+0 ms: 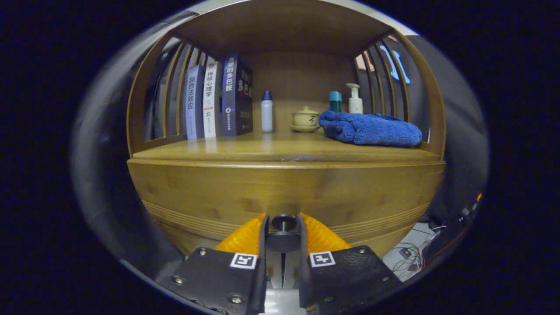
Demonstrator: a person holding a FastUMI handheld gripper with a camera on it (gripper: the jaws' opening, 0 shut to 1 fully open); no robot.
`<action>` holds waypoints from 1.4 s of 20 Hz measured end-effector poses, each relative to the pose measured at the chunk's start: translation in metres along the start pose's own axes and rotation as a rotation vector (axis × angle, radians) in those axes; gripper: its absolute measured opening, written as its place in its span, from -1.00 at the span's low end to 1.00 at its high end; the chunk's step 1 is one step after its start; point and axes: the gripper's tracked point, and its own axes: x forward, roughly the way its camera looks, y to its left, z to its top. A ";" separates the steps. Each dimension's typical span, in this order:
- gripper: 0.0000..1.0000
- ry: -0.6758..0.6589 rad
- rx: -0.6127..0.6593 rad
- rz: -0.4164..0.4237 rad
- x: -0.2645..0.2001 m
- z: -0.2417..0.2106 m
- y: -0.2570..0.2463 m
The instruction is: Pull open the drawer, take out the items inside it, and place them on the countertop above the cabinet.
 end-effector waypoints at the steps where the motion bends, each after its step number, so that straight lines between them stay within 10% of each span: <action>1: -0.47 0.001 0.008 -0.001 -0.003 0.000 0.000; 13: -0.53 -0.043 0.062 0.028 -0.137 -0.038 0.004; 27: -0.57 -0.085 -0.053 0.027 -0.180 -0.016 0.003; 28: -0.31 -0.079 -0.061 0.019 -0.186 -0.011 0.003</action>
